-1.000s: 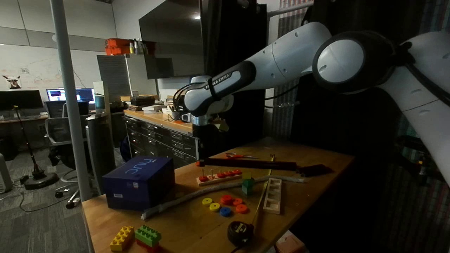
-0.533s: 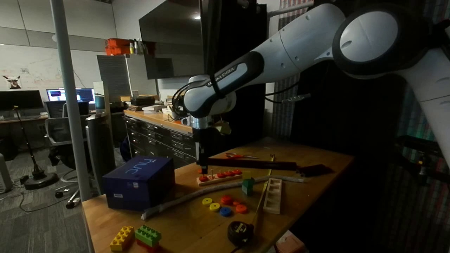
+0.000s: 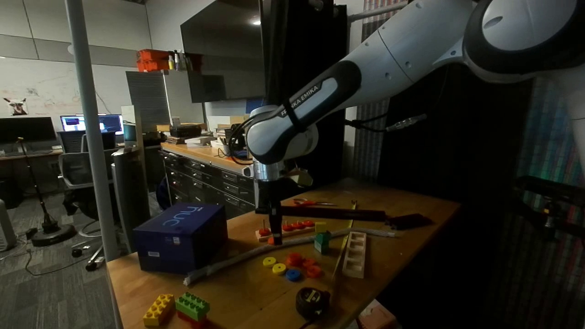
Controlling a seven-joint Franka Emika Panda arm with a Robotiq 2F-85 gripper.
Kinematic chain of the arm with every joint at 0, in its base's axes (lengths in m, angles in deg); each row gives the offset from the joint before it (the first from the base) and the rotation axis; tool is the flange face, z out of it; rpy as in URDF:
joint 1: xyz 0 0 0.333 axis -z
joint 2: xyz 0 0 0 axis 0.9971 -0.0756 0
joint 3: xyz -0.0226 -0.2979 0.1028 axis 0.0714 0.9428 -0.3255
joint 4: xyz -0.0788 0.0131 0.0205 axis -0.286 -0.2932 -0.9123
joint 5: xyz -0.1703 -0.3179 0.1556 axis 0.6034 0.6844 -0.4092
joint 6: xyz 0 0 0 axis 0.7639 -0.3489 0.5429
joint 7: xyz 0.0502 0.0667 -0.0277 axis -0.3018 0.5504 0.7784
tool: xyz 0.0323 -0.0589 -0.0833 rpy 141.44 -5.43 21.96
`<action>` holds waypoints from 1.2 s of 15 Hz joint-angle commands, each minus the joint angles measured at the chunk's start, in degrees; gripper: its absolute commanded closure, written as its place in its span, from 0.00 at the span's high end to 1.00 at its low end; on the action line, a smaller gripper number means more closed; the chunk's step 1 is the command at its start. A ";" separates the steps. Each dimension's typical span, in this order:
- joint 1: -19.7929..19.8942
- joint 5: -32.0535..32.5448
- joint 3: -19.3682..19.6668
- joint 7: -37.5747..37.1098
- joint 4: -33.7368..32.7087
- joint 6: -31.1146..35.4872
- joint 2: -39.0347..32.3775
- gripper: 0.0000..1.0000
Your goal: Pick up an orange circle and put it on the table.
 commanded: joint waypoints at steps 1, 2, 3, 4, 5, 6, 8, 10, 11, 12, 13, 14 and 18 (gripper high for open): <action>0.68 -3.00 -0.39 0.78 7.42 5.84 4.01 0.23; 0.75 -3.69 -0.43 0.99 8.42 6.87 4.09 0.23; 0.73 -4.05 -0.44 1.01 9.37 7.94 4.04 0.23; 0.58 -4.14 -0.37 0.63 10.10 8.79 3.89 0.23; 0.52 -4.15 -0.35 0.51 10.75 9.46 3.74 0.23; 0.55 -4.28 -0.36 0.50 11.31 9.90 3.59 0.23; 0.62 -4.54 -0.42 0.63 12.16 10.41 3.49 0.23; 0.59 -4.63 -0.47 0.68 12.47 10.49 3.28 0.23; 0.58 -4.62 -0.46 0.65 12.53 10.57 3.14 0.23; 0.60 -4.69 -0.46 0.64 12.53 10.53 3.05 0.23; 0.62 -4.70 -0.46 0.67 12.61 10.59 3.02 0.23; 0.58 -4.65 -0.46 0.60 12.64 10.67 2.91 0.23; 0.51 -4.70 -0.48 0.30 12.54 10.44 2.79 0.74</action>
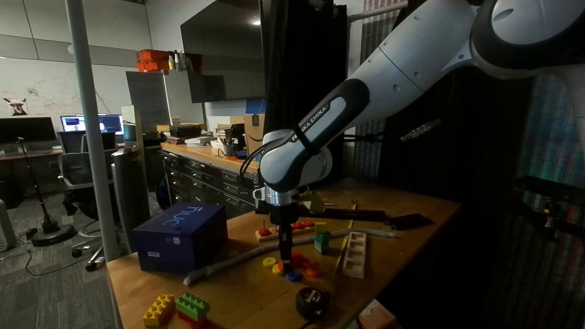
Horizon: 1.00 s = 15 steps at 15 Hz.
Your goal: Pick up an orange circle and put it on the table.
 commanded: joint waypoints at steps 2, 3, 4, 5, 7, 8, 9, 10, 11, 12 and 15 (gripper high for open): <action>0.29 -1.34 -0.43 -0.16 1.14 0.79 1.51 0.88; 0.19 -1.21 -0.41 -0.48 1.14 0.58 1.79 0.97; -0.12 -0.66 -0.30 -1.36 1.23 0.37 2.44 1.00; -0.45 -0.08 -0.17 -2.46 1.42 0.19 3.18 1.00; -1.60 2.22 0.27 -6.45 2.67 0.16 6.74 1.00; -2.14 3.49 0.48 -9.04 3.48 0.41 8.96 1.00; -2.59 4.76 0.57 -11.84 4.21 0.43 11.50 1.00; -3.07 6.41 0.69 -15.25 4.60 0.22 13.80 1.00; -3.45 7.63 0.66 -18.74 5.10 -0.73 16.69 1.00; -3.82 8.95 0.69 -22.19 5.23 -1.84 19.13 1.00; -4.32 12.34 0.34 -32.34 5.65 -7.86 27.21 1.00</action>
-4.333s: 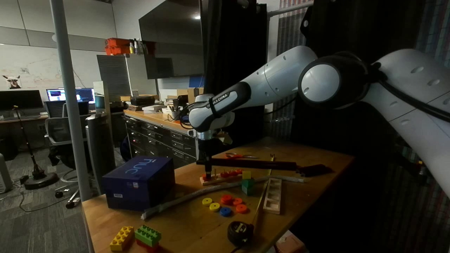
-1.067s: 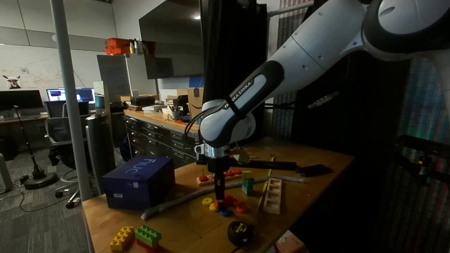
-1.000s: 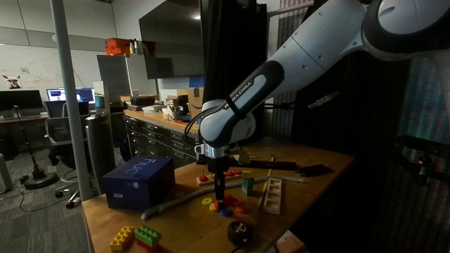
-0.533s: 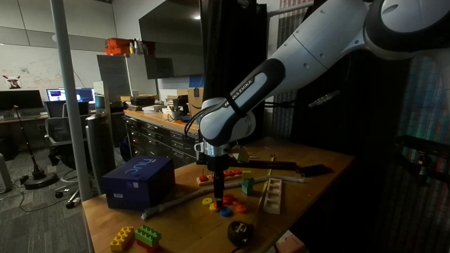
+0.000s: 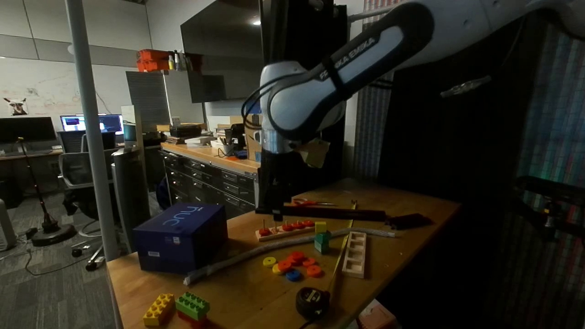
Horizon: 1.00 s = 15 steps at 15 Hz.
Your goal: Pick up an orange circle and put it on the table.
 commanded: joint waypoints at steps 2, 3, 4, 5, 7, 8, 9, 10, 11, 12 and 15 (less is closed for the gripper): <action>-0.66 4.57 0.10 -14.25 3.48 -9.66 14.77 1.00; -0.36 5.30 -0.06 -16.81 3.59 -12.01 17.13 1.00; -0.02 5.68 -0.11 -19.10 4.02 -14.29 19.82 1.00; 0.40 5.90 0.06 -20.94 4.70 -16.41 22.76 1.00; 1.49 6.31 0.69 -24.24 6.12 -19.94 28.11 1.00; 2.21 6.44 1.17 -25.65 6.71 -21.37 30.46 1.00; 3.15 6.50 1.94 -26.66 7.39 -22.53 32.56 1.00; 4.41 6.64 3.11 -27.19 7.78 -23.68 34.36 1.00; 5.53 6.65 3.83 -28.05 8.15 -24.97 35.91 1.00; 6.10 5.79 5.49 -26.19 8.29 -26.55 36.69 1.00; 5.72 3.16 10.35 -18.25 8.85 -30.48 37.50 1.00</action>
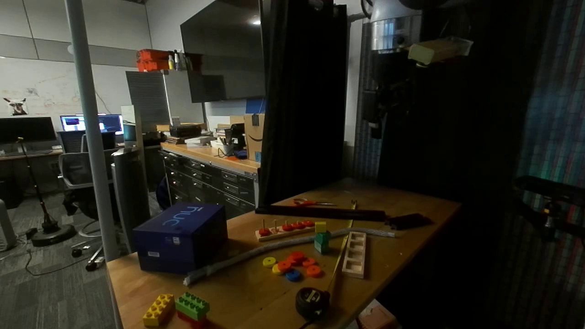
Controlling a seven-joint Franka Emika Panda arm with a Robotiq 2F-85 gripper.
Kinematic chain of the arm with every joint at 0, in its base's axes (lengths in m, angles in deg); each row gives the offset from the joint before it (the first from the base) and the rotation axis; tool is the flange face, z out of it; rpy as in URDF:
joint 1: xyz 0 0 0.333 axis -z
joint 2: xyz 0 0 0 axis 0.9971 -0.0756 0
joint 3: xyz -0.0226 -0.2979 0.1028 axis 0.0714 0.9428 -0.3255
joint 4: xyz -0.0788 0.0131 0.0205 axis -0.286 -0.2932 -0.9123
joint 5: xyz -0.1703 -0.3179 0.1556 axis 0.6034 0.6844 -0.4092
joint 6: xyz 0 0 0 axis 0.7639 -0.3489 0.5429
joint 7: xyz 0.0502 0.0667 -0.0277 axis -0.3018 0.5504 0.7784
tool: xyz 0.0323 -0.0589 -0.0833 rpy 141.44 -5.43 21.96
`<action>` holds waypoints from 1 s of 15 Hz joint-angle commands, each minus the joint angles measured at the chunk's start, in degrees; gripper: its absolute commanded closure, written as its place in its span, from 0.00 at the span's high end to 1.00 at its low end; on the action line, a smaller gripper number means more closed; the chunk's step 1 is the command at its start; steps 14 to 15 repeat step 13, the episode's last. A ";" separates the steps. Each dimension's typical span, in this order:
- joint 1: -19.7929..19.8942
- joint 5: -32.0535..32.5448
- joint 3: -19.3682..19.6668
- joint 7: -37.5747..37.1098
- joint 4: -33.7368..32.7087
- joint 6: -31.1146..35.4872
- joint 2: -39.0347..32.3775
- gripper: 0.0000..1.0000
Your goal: Pick up an orange circle and put it on the table.
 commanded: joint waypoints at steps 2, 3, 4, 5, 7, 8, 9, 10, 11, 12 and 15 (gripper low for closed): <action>-1.25 -3.06 4.86 10.68 1.79 -4.15 1.93 1.00; -1.75 -3.48 5.35 13.22 2.12 -4.82 2.06 1.00; -2.43 -4.15 5.81 15.95 2.48 -5.38 2.44 1.00; -2.69 -4.35 5.88 17.67 3.01 -5.75 2.78 1.00; -2.99 -5.03 6.22 19.71 4.42 -5.31 4.00 1.00; -1.85 -3.83 5.23 17.01 2.73 -5.05 1.07 1.00; -2.07 -3.96 5.28 17.77 3.19 -5.07 1.41 1.00; -2.17 -4.02 5.33 18.19 3.52 -5.07 1.74 1.00; -2.20 -4.09 5.40 18.44 3.74 -5.08 2.04 1.00; -2.21 -4.16 5.46 18.62 3.86 -5.08 2.26 1.00; -2.23 -4.21 5.49 18.74 3.91 -5.09 2.39 1.00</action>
